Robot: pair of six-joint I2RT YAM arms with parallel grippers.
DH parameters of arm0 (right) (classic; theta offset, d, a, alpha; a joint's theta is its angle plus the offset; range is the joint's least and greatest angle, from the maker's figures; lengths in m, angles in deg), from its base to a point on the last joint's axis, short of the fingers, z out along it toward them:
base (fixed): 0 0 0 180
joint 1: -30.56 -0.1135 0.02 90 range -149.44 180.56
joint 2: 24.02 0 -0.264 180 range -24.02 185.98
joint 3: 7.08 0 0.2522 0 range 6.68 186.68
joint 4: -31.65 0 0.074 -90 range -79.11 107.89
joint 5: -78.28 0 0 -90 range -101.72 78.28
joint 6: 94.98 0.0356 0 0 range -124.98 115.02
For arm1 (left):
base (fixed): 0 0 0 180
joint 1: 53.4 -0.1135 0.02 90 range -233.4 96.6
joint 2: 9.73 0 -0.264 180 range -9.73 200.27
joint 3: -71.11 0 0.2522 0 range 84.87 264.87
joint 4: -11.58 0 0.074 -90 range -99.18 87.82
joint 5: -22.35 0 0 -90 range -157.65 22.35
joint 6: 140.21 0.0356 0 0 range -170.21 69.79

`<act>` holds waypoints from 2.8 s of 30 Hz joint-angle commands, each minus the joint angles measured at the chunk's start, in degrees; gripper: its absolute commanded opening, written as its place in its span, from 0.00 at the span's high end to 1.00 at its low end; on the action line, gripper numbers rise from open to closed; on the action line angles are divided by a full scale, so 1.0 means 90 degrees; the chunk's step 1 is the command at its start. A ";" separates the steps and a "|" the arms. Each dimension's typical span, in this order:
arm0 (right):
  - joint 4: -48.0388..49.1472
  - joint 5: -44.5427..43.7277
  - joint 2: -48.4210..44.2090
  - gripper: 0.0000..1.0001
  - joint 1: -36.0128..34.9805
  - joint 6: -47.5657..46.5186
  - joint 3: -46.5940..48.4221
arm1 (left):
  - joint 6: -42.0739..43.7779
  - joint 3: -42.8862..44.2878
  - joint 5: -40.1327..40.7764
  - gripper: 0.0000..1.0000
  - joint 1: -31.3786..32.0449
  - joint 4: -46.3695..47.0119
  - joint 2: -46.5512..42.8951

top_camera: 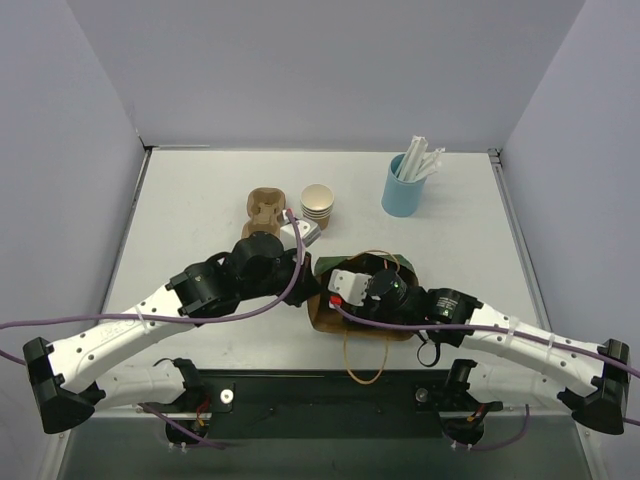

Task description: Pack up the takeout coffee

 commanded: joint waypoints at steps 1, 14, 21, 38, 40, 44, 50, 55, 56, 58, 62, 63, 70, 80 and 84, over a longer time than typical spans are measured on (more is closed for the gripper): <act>-0.0212 -0.0203 0.0092 0.13 -0.0113 0.0176 0.0472 | -0.0155 0.0452 -0.0063 1.00 0.0006 -0.0287 -0.0077; -0.1091 0.0568 0.0425 0.36 -0.0455 0.0684 0.1653 | -0.0556 0.0882 -0.0112 0.99 -0.0004 -0.0844 0.0109; -0.1287 0.1046 0.0561 0.44 -0.0484 0.1416 0.2395 | -0.0829 0.1164 -0.0131 0.88 -0.0082 -0.0990 0.0187; -0.1766 0.1418 0.0678 0.43 -0.0123 0.1788 0.2757 | -0.0976 0.1761 0.0474 0.46 -0.0316 -0.1362 0.0099; -0.1756 0.1408 0.0737 0.44 0.0042 0.1749 0.3039 | -0.0966 0.1829 0.0571 0.42 -0.0375 -0.1440 0.0041; -0.1561 0.1203 0.0990 0.45 0.0393 0.1934 0.3752 | -0.0888 0.2092 0.0776 0.37 -0.0550 -0.1625 -0.0047; -0.1161 0.1165 0.1186 0.44 0.0473 0.2119 0.4573 | -0.0712 0.2395 0.0884 0.26 -0.0814 -0.1840 -0.0213; -0.0653 0.0287 0.1283 0.48 0.0648 0.2675 0.5012 | -0.0624 0.2513 0.1206 0.18 -0.0961 -0.2211 -0.0544; -0.0652 0.0130 0.1352 0.48 0.0764 0.2792 0.5245 | -0.0615 0.2503 0.1274 0.12 -0.0980 -0.2260 -0.0604; -0.0643 -0.0252 0.1566 0.48 0.1242 0.2901 0.5462 | -0.0692 0.2474 0.1401 0.07 -0.1039 -0.2280 -0.0808; -0.0642 -0.0419 0.1957 0.47 0.2471 0.3329 0.5794 | -0.0947 0.2523 0.1392 0.03 -0.1195 -0.2533 -0.1043; -0.0652 -0.0341 0.2055 0.47 0.2765 0.3553 0.5872 | -0.0976 0.2523 0.1402 0.03 -0.1195 -0.2621 -0.1073; -0.0711 0.0666 0.3107 0.46 0.5120 0.4766 0.6048 | -0.1327 0.2425 0.1275 0.03 -0.1195 -0.3314 -0.1530; -0.1238 0.1027 0.4955 0.47 0.6185 0.5225 0.6927 | -0.2138 0.2630 0.1197 0.03 -0.1195 -0.3637 -0.1786; -0.1306 0.1145 0.5297 0.48 0.6293 0.5469 0.6957 | -0.2206 0.2816 0.1167 0.03 -0.1205 -0.3725 -0.1562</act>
